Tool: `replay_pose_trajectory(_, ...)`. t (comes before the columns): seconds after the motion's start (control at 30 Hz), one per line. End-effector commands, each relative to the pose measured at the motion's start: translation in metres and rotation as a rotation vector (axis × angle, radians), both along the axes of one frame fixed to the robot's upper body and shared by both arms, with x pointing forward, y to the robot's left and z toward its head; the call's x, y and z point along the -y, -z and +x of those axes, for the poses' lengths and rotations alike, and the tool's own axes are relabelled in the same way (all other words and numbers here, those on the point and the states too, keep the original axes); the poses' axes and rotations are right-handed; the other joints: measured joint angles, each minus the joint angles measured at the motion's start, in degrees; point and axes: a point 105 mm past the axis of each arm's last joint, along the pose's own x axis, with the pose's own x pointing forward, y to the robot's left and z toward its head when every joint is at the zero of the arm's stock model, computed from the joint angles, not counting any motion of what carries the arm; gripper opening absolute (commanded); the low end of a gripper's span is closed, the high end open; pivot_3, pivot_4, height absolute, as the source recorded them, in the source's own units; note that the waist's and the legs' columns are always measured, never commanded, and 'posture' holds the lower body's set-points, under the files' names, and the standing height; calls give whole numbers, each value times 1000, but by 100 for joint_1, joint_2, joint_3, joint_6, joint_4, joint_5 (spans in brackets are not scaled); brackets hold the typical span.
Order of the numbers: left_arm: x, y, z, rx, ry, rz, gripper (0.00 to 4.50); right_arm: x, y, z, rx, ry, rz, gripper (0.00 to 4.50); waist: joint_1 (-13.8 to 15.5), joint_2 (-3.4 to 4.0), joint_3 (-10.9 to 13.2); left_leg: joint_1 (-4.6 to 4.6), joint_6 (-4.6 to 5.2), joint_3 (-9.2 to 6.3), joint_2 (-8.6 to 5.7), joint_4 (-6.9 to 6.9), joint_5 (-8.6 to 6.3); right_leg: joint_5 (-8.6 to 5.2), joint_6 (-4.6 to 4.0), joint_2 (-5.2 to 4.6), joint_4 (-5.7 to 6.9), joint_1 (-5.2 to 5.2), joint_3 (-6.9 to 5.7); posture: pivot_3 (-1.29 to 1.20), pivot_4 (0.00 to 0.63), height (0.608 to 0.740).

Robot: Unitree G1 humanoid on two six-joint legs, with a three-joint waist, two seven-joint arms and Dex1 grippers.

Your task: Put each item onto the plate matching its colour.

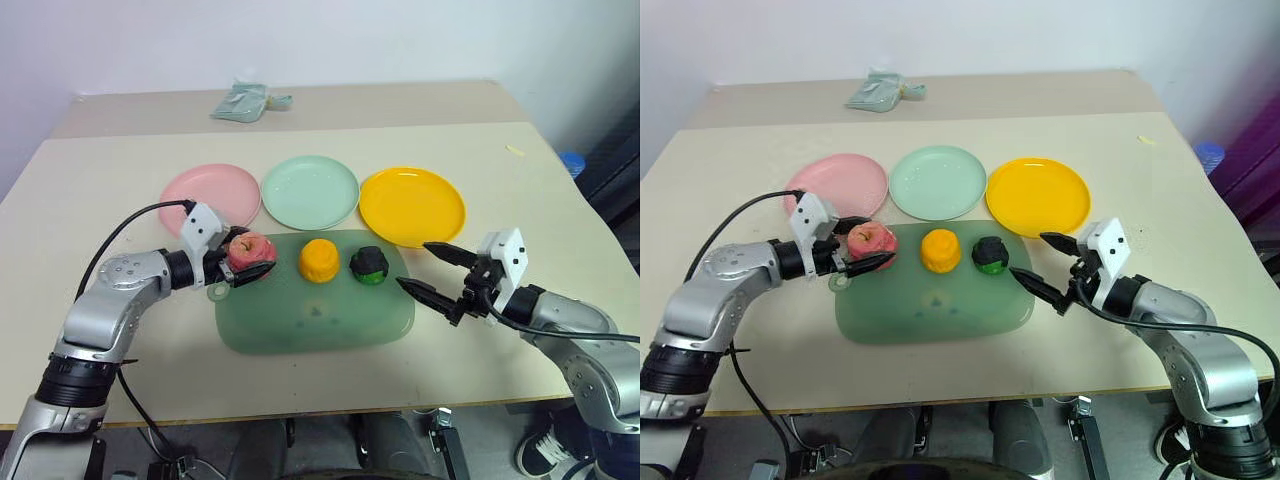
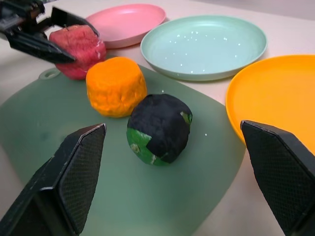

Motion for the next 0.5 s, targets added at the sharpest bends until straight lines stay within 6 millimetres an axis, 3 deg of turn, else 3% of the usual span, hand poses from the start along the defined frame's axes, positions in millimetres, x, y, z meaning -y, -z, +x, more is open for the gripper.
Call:
replay_pose_trajectory(0.03, 4, 4, 0, 0, 31, 10, 4242, -2, -15, -3, 60, 2, 12, 4494, 1, 0, 0, 0, 0, 0, 0, 0, 0, 0, 0, 0, 0, 0, 0, 0, 150, 740)
replay_pose_trajectory(0.13, 5, -4, 4, 24, 9, -58, 3408, -2, -17, -1, 71, 1, 13, 4500, 22, 0, -1, 0, 0, 0, 0, 3, 0, 0, 0, -4, 1, 2, 0, 0, 150, 740)
replay_pose_trajectory(0.17, 4, -11, 6, 40, -5, -92, 3323, -2, -19, 0, 75, 0, 11, 4500, 21, 0, -1, 0, 0, -1, 0, 5, 0, 0, 1, -4, 2, 3, -1, 0, 150, 740)
replay_pose_trajectory(0.37, -26, -60, 48, 225, -302, -236, 3323, -5, -29, 7, 115, -25, -1, 4500, 20, -7, 3, -3, 0, -7, 0, 10, 0, 0, 1, -2, 7, 1, -4, 0, 150, 740)
replay_pose_trajectory(0.5, -56, -61, 80, 254, -554, -179, 3323, -9, -33, 11, 129, -42, -2, 4500, 14, -8, 3, -3, 0, -6, -3, 11, 0, 1, 2, -2, 8, 0, -5, 0, 150, 740)
